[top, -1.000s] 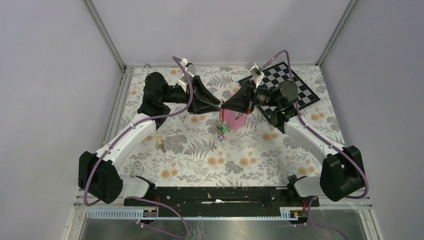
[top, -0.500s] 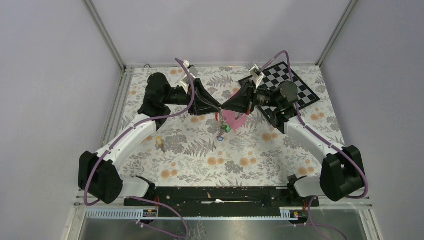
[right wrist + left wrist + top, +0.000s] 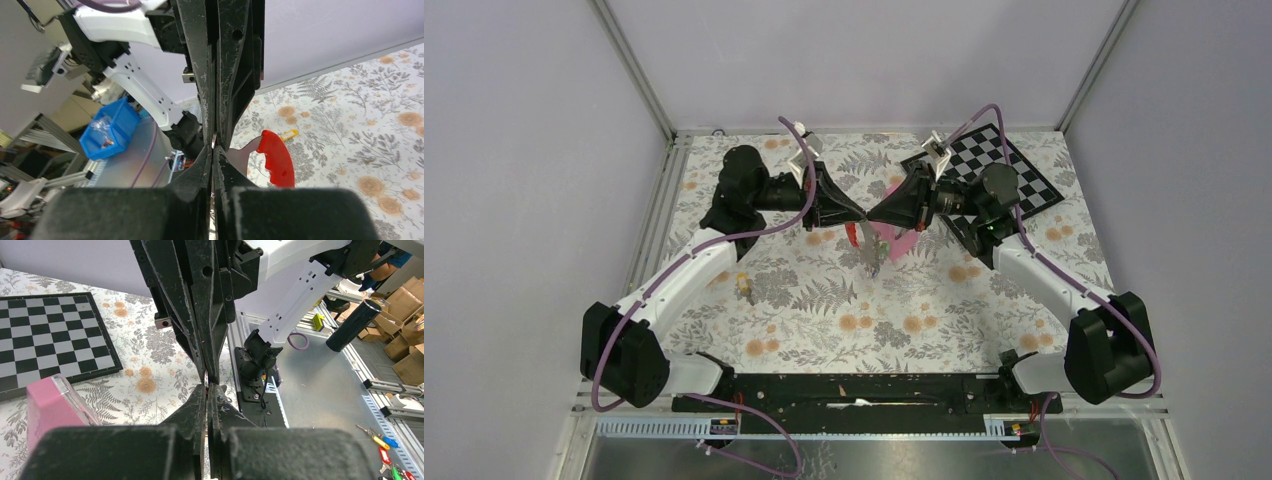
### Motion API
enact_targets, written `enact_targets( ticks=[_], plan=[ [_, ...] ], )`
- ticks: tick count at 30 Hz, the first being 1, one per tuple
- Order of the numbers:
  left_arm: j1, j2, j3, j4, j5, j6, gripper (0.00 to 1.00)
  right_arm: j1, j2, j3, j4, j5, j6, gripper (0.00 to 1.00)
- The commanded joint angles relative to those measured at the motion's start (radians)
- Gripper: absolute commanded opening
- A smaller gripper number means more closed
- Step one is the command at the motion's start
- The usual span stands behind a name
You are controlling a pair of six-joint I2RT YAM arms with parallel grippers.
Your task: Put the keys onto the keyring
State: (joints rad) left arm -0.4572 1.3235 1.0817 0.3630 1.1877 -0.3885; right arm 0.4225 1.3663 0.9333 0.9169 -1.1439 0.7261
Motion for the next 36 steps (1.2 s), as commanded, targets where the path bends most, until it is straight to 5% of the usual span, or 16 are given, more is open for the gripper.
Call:
enact_targets(
  ticks=[1, 8, 16, 24, 36],
  plan=[
    [-0.006, -0.025, 0.052, -0.147, -0.019, 0.111, 0.0, -0.009, -0.056, 0.002, -0.091, 0.0, -0.161, 0.09],
    [-0.015, 0.025, 0.274, -0.777, -0.103, 0.553, 0.0, -0.014, -0.123, 0.071, -0.569, 0.03, -0.587, 0.38],
    [-0.117, 0.12, 0.477, -1.207, -0.303, 0.812, 0.0, -0.014, -0.143, 0.063, -0.626, 0.015, -0.654, 0.48],
    [-0.201, 0.197, 0.581, -1.295, -0.363, 0.815, 0.0, -0.005, -0.126, -0.002, -0.505, -0.025, -0.589, 0.51],
    [-0.214, 0.215, 0.601, -1.296, -0.369, 0.783, 0.0, 0.038, -0.127, -0.026, -0.65, -0.047, -0.781, 0.48]
  ],
)
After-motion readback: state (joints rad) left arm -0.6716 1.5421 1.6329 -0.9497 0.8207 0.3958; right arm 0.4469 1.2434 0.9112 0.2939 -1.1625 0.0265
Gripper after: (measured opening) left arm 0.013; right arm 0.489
